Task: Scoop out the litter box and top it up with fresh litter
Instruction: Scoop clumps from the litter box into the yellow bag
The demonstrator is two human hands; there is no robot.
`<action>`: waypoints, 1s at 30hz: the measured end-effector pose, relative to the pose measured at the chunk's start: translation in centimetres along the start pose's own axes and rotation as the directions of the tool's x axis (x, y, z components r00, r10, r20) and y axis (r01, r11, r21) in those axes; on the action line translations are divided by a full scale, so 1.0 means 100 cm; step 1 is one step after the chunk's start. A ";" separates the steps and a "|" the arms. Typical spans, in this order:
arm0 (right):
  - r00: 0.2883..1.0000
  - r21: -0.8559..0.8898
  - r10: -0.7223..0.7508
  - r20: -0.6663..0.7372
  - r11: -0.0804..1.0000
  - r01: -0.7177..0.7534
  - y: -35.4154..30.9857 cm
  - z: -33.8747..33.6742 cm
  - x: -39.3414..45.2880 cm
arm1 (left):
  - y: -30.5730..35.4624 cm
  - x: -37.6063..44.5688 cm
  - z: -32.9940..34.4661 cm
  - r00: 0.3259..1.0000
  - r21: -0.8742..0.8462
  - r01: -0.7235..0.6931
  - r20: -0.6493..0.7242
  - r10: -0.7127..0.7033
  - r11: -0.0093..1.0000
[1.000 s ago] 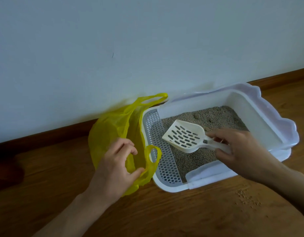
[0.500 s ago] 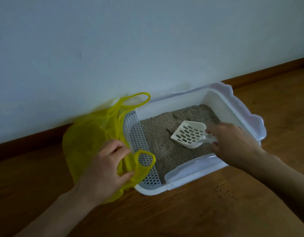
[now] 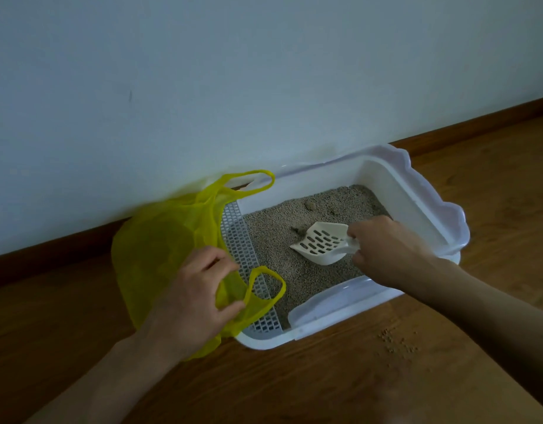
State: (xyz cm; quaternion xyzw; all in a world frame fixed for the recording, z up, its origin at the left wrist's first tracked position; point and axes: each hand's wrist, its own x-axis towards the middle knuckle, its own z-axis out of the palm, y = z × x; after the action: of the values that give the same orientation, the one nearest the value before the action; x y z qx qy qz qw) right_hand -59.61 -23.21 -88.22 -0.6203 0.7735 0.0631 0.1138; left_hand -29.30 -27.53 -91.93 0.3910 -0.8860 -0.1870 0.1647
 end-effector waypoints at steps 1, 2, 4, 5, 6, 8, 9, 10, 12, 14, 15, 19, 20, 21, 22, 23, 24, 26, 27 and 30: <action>1.000 0.000 0.001 -0.002 1.000 -0.001 -0.003 0.001 0.003 | -0.001 0.000 0.000 1.000 -0.003 0.002 -0.003 -0.002 1.000; 1.000 0.006 0.000 -0.007 1.000 0.000 -0.006 0.003 0.006 | -0.001 -0.001 0.000 1.000 -0.007 0.004 -0.006 -0.004 1.000; 1.000 0.024 -0.005 -0.014 1.000 0.006 -0.011 0.006 0.013 | -0.002 0.000 0.000 1.000 -0.011 0.010 -0.010 -0.010 1.000; 1.000 0.034 -0.005 -0.017 0.999 0.006 -0.014 0.008 0.017 | -0.003 0.000 0.000 1.000 -0.015 0.012 -0.013 -0.012 1.000; 1.000 0.048 -0.005 -0.023 0.999 0.006 -0.015 0.011 0.020 | -0.003 0.000 0.000 1.000 -0.020 0.014 -0.015 -0.015 1.000; 0.999 0.086 -0.007 -0.046 0.996 0.011 -0.018 0.016 0.026 | -0.004 0.001 0.000 1.000 -0.019 0.019 -0.017 -0.019 1.000; 0.998 0.106 -0.007 -0.057 0.994 0.013 -0.018 0.019 0.027 | -0.005 0.001 -0.001 1.000 -0.019 0.020 -0.018 -0.021 1.000; 0.998 0.124 -0.008 -0.067 0.992 0.017 -0.018 0.021 0.028 | -0.005 0.001 -0.002 1.000 -0.019 0.021 -0.021 -0.022 1.000; 0.996 0.150 -0.011 -0.085 0.988 0.024 -0.015 0.025 0.025 | -0.006 0.000 -0.002 0.999 -0.019 0.022 -0.032 -0.023 1.000; 0.993 0.157 -0.025 -0.116 0.987 0.043 -0.010 0.027 0.021 | -0.007 -0.001 -0.003 0.999 -0.027 0.023 -0.047 -0.024 0.999; 0.990 0.158 -0.030 -0.135 0.986 0.052 -0.007 0.028 0.018 | -0.007 -0.002 -0.004 0.998 -0.031 0.024 -0.055 -0.025 0.999; 0.978 0.191 -0.039 -0.205 0.978 0.079 0.005 0.023 0.008 | -0.010 -0.005 -0.007 0.997 -0.026 0.037 -0.071 -0.038 0.999; 0.973 0.198 -0.048 -0.224 0.976 0.094 0.007 0.021 0.004 | -0.010 -0.006 -0.008 0.996 -0.027 0.042 -0.072 -0.044 0.999; 0.968 0.203 -0.058 -0.244 0.973 0.109 0.009 0.019 -0.001 | -0.010 -0.006 -0.008 0.996 -0.028 0.043 -0.075 -0.045 0.999; 0.962 0.208 -0.064 -0.267 0.970 0.122 0.011 0.017 -0.006 | -0.010 -0.006 -0.009 0.996 -0.025 0.041 -0.077 -0.042 0.999; 0.955 0.212 -0.065 -0.288 0.968 0.130 0.014 0.016 -0.009 | -0.010 -0.006 -0.010 0.996 -0.020 0.038 -0.078 -0.039 0.999; 0.951 0.220 -0.062 -0.302 0.967 0.132 0.016 0.015 -0.011 | -0.010 -0.006 -0.011 0.996 -0.016 0.038 -0.080 -0.039 0.999; 0.950 0.242 -0.063 -0.306 0.960 0.141 0.021 0.012 -0.015 | -0.009 -0.005 -0.013 0.996 -0.009 0.037 -0.086 -0.038 0.999; 0.949 0.253 -0.076 -0.306 0.954 0.158 0.022 0.011 -0.017 | -0.008 -0.004 -0.014 0.995 -0.008 0.039 -0.089 -0.040 0.999; 0.939 0.286 -0.091 -0.331 0.939 0.191 0.021 0.010 -0.020 | -0.004 -0.002 -0.015 0.995 0.008 0.033 -0.093 -0.032 0.999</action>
State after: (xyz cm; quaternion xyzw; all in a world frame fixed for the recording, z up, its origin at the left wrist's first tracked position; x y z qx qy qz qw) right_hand -61.14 -20.62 -88.79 -0.6508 0.7347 -0.1683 0.0913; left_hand -28.21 -27.95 -90.83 0.4145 -0.8717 -0.1671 0.2009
